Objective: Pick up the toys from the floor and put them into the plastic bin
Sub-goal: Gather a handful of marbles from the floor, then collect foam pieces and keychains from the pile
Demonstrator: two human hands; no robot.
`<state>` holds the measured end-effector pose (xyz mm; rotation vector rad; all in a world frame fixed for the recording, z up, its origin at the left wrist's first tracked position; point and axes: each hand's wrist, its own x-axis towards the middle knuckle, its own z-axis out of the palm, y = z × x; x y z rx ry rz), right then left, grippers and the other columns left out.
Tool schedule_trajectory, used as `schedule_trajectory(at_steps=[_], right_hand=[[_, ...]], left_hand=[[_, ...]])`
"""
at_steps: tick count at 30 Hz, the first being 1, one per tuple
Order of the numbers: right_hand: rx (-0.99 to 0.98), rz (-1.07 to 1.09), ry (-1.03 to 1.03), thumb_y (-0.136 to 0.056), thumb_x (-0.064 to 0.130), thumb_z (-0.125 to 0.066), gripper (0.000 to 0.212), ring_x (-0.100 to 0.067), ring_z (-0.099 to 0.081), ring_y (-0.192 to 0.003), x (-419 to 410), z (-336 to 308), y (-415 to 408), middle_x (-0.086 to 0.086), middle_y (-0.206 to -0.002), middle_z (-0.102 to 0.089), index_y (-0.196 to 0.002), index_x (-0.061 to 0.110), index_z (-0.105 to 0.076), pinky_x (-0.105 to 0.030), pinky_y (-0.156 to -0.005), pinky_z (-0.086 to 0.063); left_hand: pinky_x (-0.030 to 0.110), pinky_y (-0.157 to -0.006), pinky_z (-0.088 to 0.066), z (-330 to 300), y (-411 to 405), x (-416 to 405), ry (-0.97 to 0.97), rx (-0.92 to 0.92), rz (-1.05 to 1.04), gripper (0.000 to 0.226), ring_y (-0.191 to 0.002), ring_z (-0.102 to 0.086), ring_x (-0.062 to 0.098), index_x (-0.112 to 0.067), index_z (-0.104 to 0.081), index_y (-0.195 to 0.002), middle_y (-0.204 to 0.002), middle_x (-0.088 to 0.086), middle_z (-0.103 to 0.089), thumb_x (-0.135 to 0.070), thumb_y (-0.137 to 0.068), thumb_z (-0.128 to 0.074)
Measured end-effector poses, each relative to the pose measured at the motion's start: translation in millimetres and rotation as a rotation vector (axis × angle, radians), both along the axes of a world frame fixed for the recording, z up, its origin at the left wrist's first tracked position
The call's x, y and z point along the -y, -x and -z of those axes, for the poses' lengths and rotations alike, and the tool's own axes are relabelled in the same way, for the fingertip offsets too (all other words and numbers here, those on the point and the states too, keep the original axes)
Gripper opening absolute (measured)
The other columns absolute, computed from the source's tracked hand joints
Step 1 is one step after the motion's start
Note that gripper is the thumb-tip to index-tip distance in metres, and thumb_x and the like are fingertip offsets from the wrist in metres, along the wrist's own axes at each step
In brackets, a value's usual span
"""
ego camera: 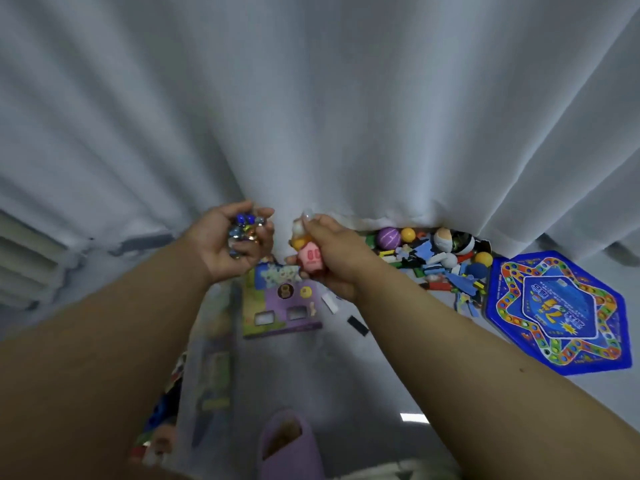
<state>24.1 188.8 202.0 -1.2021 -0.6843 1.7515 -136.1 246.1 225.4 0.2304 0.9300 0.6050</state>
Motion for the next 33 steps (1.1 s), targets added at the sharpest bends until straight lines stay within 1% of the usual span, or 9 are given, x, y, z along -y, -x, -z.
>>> schedule_trajectory(at_steps=[5, 8, 12, 15, 17, 19, 28, 31, 33], right_hand=[[-0.031, -0.15, 0.03, -0.099, 0.036, -0.044, 0.018, -0.02, -0.058, -0.059, 15, -36, 78, -0.004, -0.08, -0.05, -0.093, 0.018, -0.047, -0.017, -0.039, -0.039], [0.027, -0.26, 0.081, -0.098, 0.036, -0.045, 0.018, -0.018, -0.059, -0.058, 25, -47, 123, -0.004, -0.079, -0.051, -0.101, 0.019, -0.047, -0.02, -0.045, -0.042], [0.136, -0.41, 0.121, -0.1, 0.024, -0.043, 0.012, -0.019, -0.049, -0.059, 46, -48, 176, -0.007, -0.074, -0.048, -0.091, 0.016, -0.046, -0.027, -0.052, -0.045], [0.182, -0.403, 0.162, -0.098, 0.019, -0.043, 0.025, -0.032, -0.06, -0.082, 52, -39, 203, -0.018, -0.097, -0.059, -0.117, 0.005, -0.051, -0.047, -0.09, -0.049], [0.252, -0.328, 0.195, -0.097, 0.014, -0.047, 0.047, -0.037, -0.045, -0.127, 45, -36, 202, -0.025, -0.14, -0.042, -0.141, 0.002, -0.034, -0.034, -0.108, -0.028], [0.472, -0.392, 0.042, -0.096, 0.009, -0.051, 0.06, -0.029, -0.029, -0.139, 50, -39, 193, -0.017, -0.153, -0.024, -0.147, 0.003, -0.02, -0.023, -0.105, -0.019], [0.239, -0.13, 0.229, -0.098, 0.017, -0.044, 0.036, -0.047, -0.048, -0.121, 30, -14, 143, -0.036, -0.132, -0.046, -0.124, -0.007, -0.053, -0.044, -0.103, -0.044], [0.331, -0.052, 0.24, -0.098, 0.018, -0.044, 0.024, -0.025, -0.053, -0.065, 28, -7, 111, -0.021, -0.083, -0.054, -0.091, -0.001, -0.059, -0.027, -0.062, -0.048], [0.336, 0.022, 0.297, -0.096, 0.015, -0.046, 0.024, -0.019, -0.045, -0.057, 26, 5, 84, -0.011, -0.07, -0.049, -0.077, 0.003, -0.055, -0.025, -0.055, -0.041]], left_hand=[[0.011, -0.026, -0.029, -59, 89, 32, -0.093, -0.033, -0.094, 0.029, -0.047, -0.054, 0.011, -0.004, -0.069, -0.07, -0.066, 0.01, -0.057, -0.006, -0.043, -0.08], [0.009, -0.026, -0.026, -63, 138, 63, -0.029, -0.227, -0.228, 0.011, -0.044, -0.053, 0.011, -0.006, -0.064, -0.078, -0.065, 0.009, -0.055, -0.016, -0.073, -0.065], [0.009, -0.03, -0.032, -34, 185, 98, 0.098, -0.443, -0.423, 0.031, -0.04, -0.051, 0.015, -0.005, -0.057, -0.086, -0.06, 0.012, -0.055, -0.027, -0.098, -0.039], [0.031, -0.064, -0.054, -11, 200, 116, 0.193, -0.552, -0.501, 0.044, -0.074, -0.057, 0.032, 0.001, -0.055, -0.108, -0.093, 0.023, -0.057, -0.036, -0.101, -0.032], [0.052, -0.1, -0.04, -3, 208, 120, 0.251, -0.615, -0.467, 0.057, -0.116, -0.049, 0.042, 0.0, -0.052, -0.125, -0.135, 0.024, -0.044, -0.046, -0.099, -0.032], [0.057, -0.11, -0.019, -4, 211, 119, 0.251, -0.714, -0.399, 0.065, -0.138, -0.029, 0.039, -0.007, -0.044, -0.139, -0.152, 0.019, -0.028, -0.054, -0.096, -0.031], [0.051, -0.116, -0.012, -10, 166, 82, -0.052, -0.731, -0.188, 0.075, -0.145, -0.019, 0.026, -0.015, -0.028, -0.149, -0.156, 0.01, -0.025, -0.065, -0.092, -0.03], [0.049, -0.112, -0.021, -14, 130, 61, -0.148, -0.781, -0.043, 0.072, -0.138, -0.032, 0.026, -0.015, -0.038, -0.143, -0.148, 0.01, -0.039, -0.064, -0.091, -0.031], [0.047, -0.105, -0.03, -15, 98, 46, -0.213, -0.844, 0.044, 0.066, -0.124, -0.045, 0.024, -0.015, -0.05, -0.132, -0.132, 0.01, -0.052, -0.064, -0.091, -0.035]])
